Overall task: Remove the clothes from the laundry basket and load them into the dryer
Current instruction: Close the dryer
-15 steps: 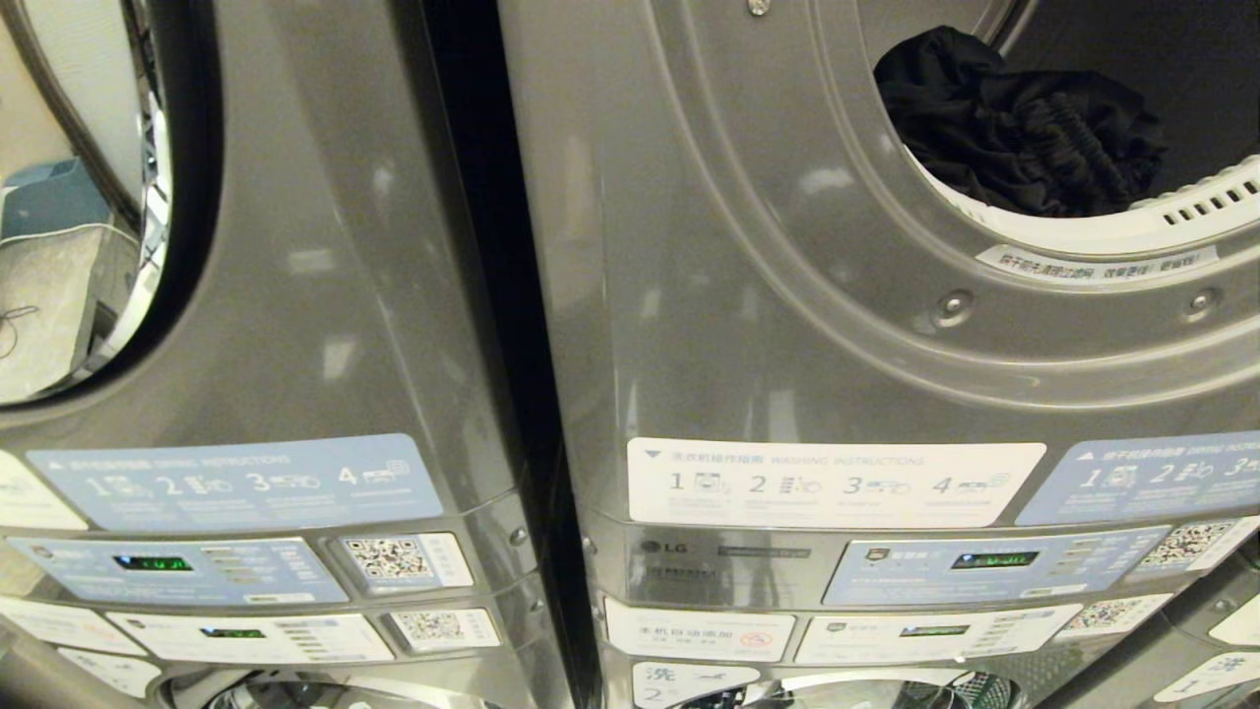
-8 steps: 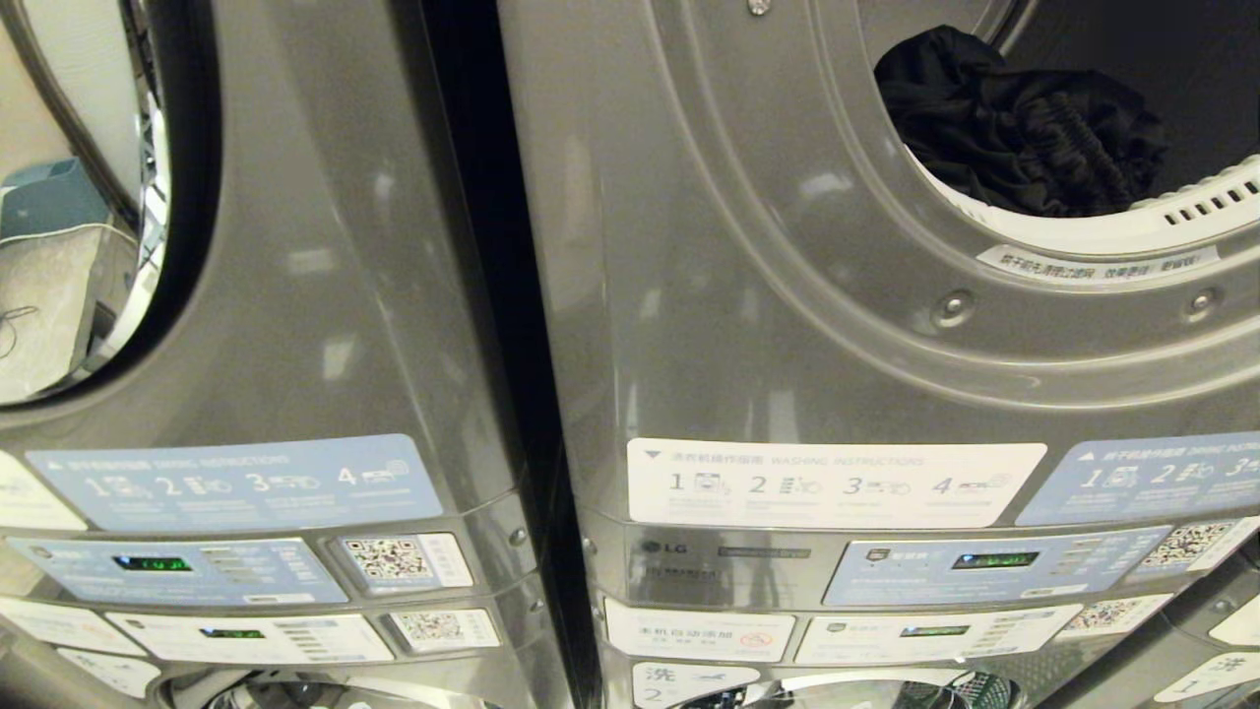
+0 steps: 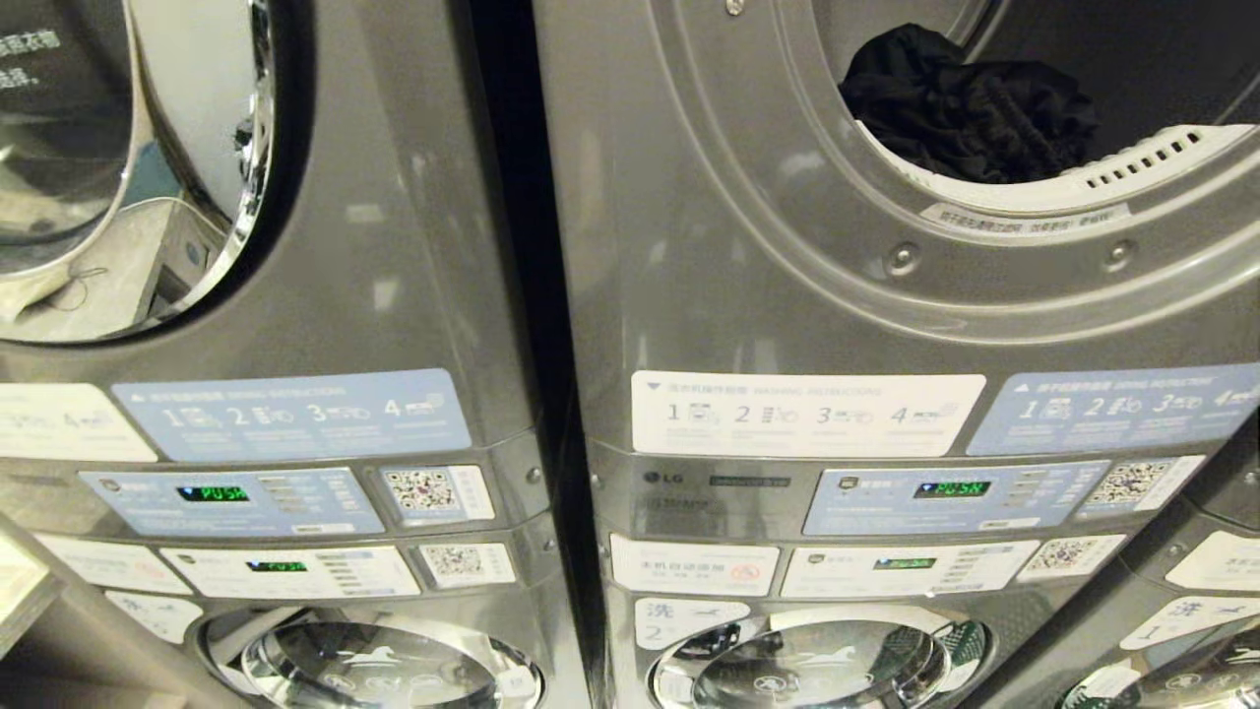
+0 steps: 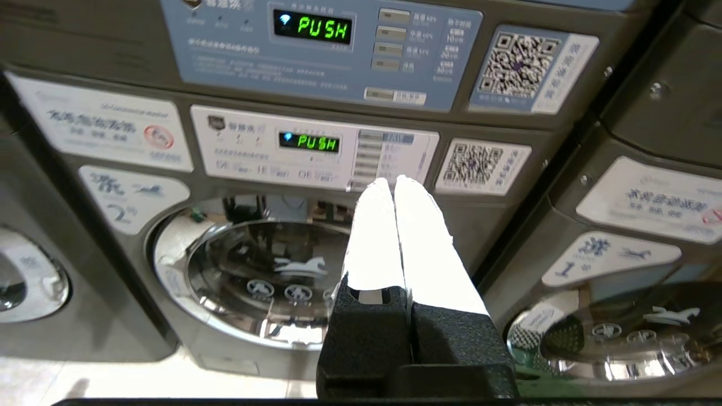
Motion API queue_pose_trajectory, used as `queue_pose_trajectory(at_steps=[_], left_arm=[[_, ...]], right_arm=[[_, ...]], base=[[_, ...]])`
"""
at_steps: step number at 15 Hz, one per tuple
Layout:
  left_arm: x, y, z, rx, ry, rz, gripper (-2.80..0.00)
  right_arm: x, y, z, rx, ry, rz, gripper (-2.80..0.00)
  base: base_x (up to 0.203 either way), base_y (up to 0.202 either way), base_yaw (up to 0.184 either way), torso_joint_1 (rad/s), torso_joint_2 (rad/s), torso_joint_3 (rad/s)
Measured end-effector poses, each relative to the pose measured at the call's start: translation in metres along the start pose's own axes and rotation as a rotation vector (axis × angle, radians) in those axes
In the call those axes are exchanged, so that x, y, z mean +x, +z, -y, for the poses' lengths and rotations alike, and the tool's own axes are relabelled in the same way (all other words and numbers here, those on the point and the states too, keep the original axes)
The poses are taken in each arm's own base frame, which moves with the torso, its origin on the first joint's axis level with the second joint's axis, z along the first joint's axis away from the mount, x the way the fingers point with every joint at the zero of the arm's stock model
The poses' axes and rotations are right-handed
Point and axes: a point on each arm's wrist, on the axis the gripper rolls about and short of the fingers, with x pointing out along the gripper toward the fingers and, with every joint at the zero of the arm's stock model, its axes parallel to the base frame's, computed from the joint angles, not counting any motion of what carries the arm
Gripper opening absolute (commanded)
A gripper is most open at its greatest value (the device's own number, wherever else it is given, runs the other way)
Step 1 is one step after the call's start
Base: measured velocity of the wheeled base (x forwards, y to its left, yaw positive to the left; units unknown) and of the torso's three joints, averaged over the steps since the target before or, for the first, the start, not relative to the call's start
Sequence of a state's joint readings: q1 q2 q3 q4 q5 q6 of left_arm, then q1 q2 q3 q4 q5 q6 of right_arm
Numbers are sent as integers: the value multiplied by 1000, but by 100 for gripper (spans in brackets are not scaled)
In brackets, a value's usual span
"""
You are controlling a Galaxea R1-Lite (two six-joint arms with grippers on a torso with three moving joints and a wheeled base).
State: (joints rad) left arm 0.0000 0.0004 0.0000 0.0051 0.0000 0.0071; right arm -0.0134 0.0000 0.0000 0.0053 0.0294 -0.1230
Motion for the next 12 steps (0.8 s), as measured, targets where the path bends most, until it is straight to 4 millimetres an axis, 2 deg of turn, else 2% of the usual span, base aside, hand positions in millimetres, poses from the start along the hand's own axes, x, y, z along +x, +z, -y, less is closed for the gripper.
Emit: queue_pose_trajectory(at_steps=[12], left_arm=[[0,0,0,0,0,0,-280]], right_arm=[[0,0,0,9,-1,0,-280]], base=[[-194,0,2,2,3,1]])
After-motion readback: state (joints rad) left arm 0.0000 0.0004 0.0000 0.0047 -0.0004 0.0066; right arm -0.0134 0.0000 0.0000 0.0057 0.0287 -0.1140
